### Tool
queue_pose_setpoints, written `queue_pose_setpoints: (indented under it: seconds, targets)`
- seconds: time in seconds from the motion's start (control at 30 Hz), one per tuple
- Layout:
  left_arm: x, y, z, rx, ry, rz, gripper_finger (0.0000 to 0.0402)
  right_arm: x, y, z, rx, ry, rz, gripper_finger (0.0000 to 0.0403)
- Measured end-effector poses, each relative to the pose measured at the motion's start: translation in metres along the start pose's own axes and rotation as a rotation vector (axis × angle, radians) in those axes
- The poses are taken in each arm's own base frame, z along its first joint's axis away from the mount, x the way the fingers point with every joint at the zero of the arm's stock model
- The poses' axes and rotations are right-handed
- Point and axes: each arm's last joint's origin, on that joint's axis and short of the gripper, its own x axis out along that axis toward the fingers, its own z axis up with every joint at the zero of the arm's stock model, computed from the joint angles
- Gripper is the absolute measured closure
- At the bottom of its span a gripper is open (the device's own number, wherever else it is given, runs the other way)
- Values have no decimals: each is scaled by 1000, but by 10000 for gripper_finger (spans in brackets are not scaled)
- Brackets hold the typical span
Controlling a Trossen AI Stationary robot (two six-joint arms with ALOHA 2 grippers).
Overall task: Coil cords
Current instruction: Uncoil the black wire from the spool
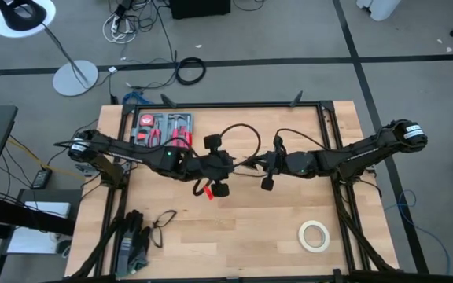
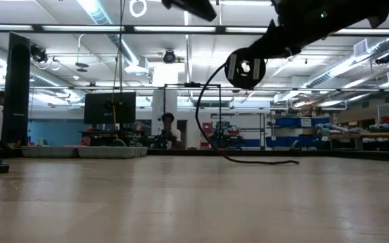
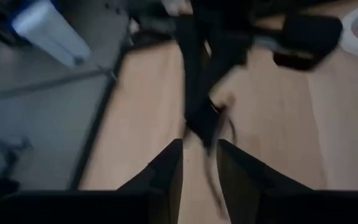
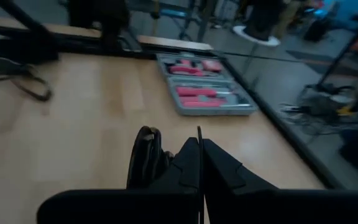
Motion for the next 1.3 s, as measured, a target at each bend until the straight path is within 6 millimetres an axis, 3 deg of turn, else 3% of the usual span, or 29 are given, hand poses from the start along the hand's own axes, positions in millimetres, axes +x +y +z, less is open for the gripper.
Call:
queue_pose_setpoints:
  seconds: [0.13, 0.5, 0.8, 1.13, 1.3]
  targets:
    - [7, -5, -12, -44, 98, -21, 301, -2, 2, 3, -31, -26, -11, 402]
    - [28, -18, -44, -65, 148, -49, 300, -19, 0, 16, -32, -101, 16, 403]
    - [44, -20, -57, -117, 88, -41, 300, -20, 0, 18, -30, -115, 15, 403]
    - [66, -16, -69, -142, 153, -26, 300, -21, 2, 20, -15, -136, 30, 403]
    - [73, -20, -65, -164, 107, -83, 300, -21, 3, 20, -14, -136, 33, 403]
